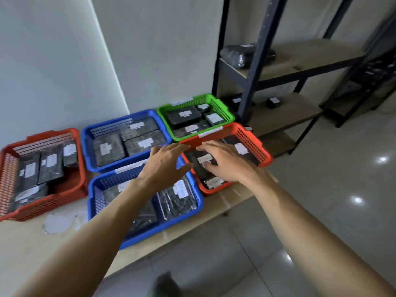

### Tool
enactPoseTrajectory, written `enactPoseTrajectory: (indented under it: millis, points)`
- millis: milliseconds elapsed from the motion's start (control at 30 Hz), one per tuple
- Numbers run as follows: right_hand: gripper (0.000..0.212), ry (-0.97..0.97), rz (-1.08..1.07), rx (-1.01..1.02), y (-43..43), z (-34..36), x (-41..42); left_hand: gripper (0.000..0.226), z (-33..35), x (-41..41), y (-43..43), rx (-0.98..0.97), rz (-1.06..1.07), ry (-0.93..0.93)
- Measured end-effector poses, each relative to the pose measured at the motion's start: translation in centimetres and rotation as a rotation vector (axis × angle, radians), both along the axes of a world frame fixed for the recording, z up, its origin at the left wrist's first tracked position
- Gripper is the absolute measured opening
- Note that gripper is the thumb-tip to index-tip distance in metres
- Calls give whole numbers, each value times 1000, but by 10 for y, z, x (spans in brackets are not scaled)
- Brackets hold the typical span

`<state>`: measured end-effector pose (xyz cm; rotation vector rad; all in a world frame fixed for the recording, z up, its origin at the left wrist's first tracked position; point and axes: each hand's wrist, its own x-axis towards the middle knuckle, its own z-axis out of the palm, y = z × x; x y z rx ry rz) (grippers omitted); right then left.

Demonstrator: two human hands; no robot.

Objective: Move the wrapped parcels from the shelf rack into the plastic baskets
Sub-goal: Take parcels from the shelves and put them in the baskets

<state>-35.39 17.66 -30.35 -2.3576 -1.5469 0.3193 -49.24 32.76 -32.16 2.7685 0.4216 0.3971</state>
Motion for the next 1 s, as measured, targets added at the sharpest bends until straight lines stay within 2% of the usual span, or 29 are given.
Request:
enactPoseTrajectory:
  millis: [133,433,600,833,1000]
  points:
    - [48,52,-72,-15,-33,3,41,52,3,48,-26,-24,-48,12]
    - [44,16,-160,-74,-58,0,159,48,-11,169,-41,-56,-118,34]
    - [44,11,-218,-79,-70,-2,232,41,-17,258,-48,-161,-184,90]
    - [43,131,-302,-103,-110,-17,324,36,-20,357,-83,-248,-204,106]
    - [44,188,-285,-136,-145,-28,399,35,-34,420,-109,-282,-153,116]
